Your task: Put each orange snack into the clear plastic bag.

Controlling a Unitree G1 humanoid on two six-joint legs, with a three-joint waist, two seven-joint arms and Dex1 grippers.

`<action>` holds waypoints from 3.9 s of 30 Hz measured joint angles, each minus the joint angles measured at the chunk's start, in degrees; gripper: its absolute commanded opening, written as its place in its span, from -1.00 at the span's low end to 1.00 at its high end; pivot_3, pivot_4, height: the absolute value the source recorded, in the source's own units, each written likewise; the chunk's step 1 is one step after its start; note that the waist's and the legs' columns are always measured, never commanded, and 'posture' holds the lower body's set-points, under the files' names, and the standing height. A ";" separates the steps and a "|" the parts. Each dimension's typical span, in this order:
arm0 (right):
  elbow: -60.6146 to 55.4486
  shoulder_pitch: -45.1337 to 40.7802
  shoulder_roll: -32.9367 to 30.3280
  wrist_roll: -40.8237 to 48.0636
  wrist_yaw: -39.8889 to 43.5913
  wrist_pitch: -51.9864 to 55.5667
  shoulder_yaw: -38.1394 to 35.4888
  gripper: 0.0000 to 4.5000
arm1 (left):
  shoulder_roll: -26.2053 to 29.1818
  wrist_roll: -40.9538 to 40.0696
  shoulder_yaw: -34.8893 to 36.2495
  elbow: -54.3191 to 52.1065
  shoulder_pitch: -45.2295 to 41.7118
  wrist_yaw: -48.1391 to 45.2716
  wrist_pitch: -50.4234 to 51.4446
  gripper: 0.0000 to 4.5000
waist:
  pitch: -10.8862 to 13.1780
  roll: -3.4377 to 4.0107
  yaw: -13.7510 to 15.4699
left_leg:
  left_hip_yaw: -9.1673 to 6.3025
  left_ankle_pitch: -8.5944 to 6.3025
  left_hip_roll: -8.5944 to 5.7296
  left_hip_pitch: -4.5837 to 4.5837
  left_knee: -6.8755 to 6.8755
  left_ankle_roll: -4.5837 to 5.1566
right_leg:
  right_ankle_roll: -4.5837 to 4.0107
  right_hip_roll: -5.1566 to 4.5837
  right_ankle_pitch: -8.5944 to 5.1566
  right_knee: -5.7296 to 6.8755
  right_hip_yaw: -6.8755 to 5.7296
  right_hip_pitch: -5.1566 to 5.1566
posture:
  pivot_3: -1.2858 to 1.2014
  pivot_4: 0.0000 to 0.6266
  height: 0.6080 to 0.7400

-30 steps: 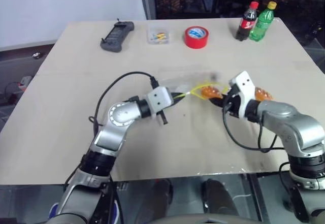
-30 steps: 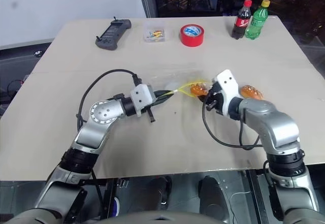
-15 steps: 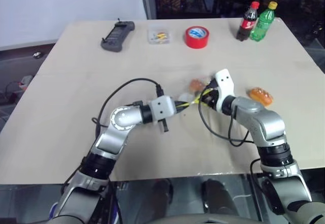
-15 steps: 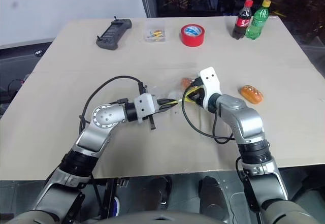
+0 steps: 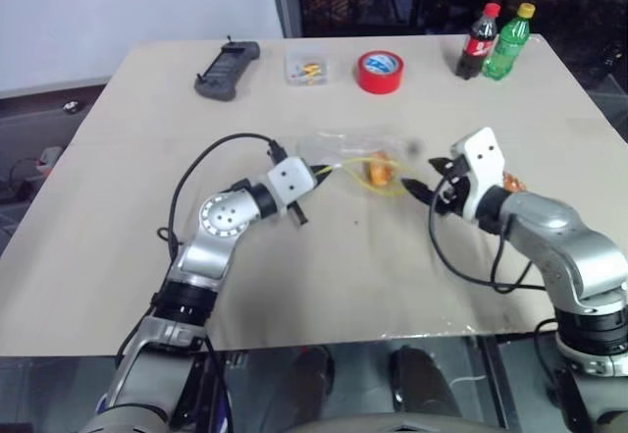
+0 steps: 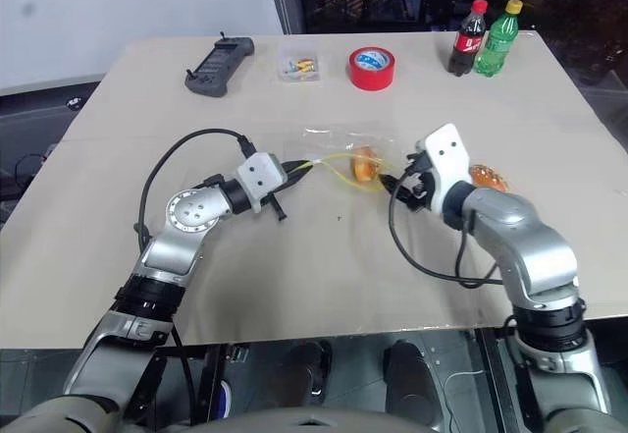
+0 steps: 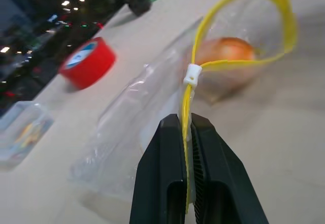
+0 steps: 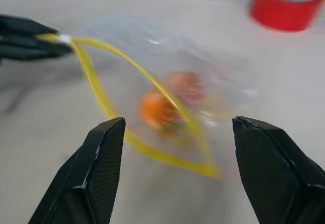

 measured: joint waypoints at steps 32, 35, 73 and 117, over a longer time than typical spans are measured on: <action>-1.05 0.11 6.13 9.50 0.32 5.96 -3.16 -0.74 | -0.71 -2.74 1.06 -2.63 -1.32 -0.83 6.74 -1.00 | -0.01 0.03 -0.41 | -0.01 0.00 0.15 0.04 0.07 0.01 | 0.03 0.11 0.02 0.08 0.06 0.03 | 0.03 -0.52 1.00; -2.56 -2.53 12.86 9.61 -4.73 9.16 1.99 -0.74 | -0.80 -2.77 1.12 -3.45 -0.73 -0.82 6.97 -1.00 | -0.02 0.02 0.12 | -0.03 0.00 0.01 -0.02 0.12 0.00 | 0.03 0.00 0.02 0.04 0.04 0.04 | 0.03 -0.52 1.00; 22.61 -9.44 14.36 -11.93 7.83 -23.28 17.46 0.77 | 0.40 -10.79 7.93 -12.10 9.99 -0.09 13.82 -1.00 | -0.01 0.06 -0.23 | -0.07 0.00 0.03 -0.02 0.05 -0.01 | 0.02 0.06 0.02 0.03 0.01 -0.03 | 0.03 -0.52 1.00; 32.69 -16.23 -5.46 -35.45 4.34 -50.11 15.31 -0.99 | -1.95 -4.44 1.74 -3.33 -5.75 3.08 2.97 -1.00 | -0.02 0.01 -0.77 | 0.20 0.08 0.07 -0.19 -0.37 -0.15 | 0.00 0.00 0.01 -0.62 0.16 -0.21 | 0.03 -0.52 1.00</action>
